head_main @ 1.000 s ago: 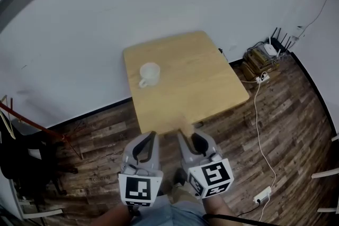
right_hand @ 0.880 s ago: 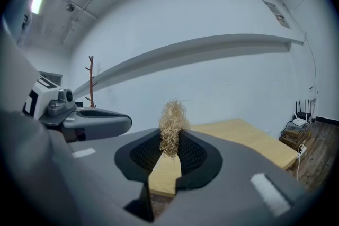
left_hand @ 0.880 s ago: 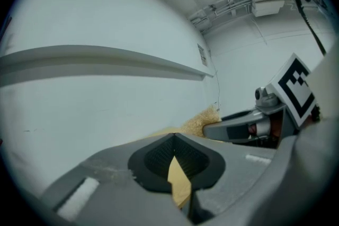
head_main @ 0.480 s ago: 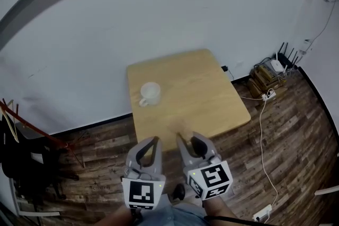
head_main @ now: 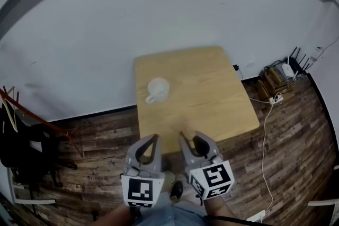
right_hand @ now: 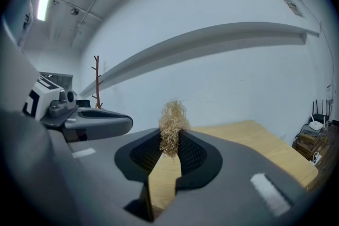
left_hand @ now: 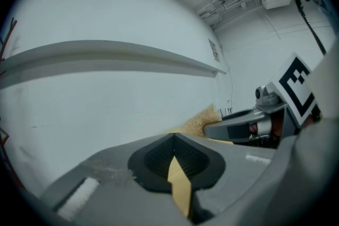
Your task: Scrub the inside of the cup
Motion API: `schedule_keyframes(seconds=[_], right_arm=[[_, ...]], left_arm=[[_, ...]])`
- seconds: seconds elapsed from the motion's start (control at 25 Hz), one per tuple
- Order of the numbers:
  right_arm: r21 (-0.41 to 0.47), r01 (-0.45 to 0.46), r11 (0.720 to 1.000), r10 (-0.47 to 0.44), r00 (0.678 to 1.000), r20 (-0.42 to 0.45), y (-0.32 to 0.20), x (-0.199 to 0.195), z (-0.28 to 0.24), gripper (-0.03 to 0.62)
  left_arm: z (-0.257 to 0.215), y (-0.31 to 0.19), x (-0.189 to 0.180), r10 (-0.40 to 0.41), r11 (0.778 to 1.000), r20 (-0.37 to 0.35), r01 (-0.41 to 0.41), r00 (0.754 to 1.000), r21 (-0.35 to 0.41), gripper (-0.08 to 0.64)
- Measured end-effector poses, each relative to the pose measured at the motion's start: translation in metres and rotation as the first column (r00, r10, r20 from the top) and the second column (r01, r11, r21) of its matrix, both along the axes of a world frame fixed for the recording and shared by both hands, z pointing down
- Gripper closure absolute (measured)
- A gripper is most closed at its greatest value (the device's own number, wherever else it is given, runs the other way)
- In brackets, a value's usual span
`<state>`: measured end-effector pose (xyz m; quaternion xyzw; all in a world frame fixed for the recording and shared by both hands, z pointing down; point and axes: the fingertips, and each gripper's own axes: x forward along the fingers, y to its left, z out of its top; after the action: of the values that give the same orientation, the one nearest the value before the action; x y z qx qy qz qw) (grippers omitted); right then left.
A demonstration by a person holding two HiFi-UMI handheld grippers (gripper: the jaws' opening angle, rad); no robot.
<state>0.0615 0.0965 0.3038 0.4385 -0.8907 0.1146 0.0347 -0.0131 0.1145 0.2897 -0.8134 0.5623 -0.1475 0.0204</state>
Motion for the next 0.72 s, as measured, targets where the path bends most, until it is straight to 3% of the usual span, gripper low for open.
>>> schedule_keyframes(seconds=[0.28,0.72], right_arm=[[-0.016,0.006,1.0,-0.006,1.0,-0.023,-0.054,-0.006,0.004,0.515],[-0.054,0.039,0.998,-0.041,0.998,-0.038,-0.144,-0.041,0.014,0.515]], left_arm=[[0.002,-0.052,-0.012,-0.018,1.0,-0.034,0.018,0.999,0.003,0.538],[0.016,-0.137,-0.055,-0.094,0.995,-0.085,0.089,0.992,-0.053,0.538]])
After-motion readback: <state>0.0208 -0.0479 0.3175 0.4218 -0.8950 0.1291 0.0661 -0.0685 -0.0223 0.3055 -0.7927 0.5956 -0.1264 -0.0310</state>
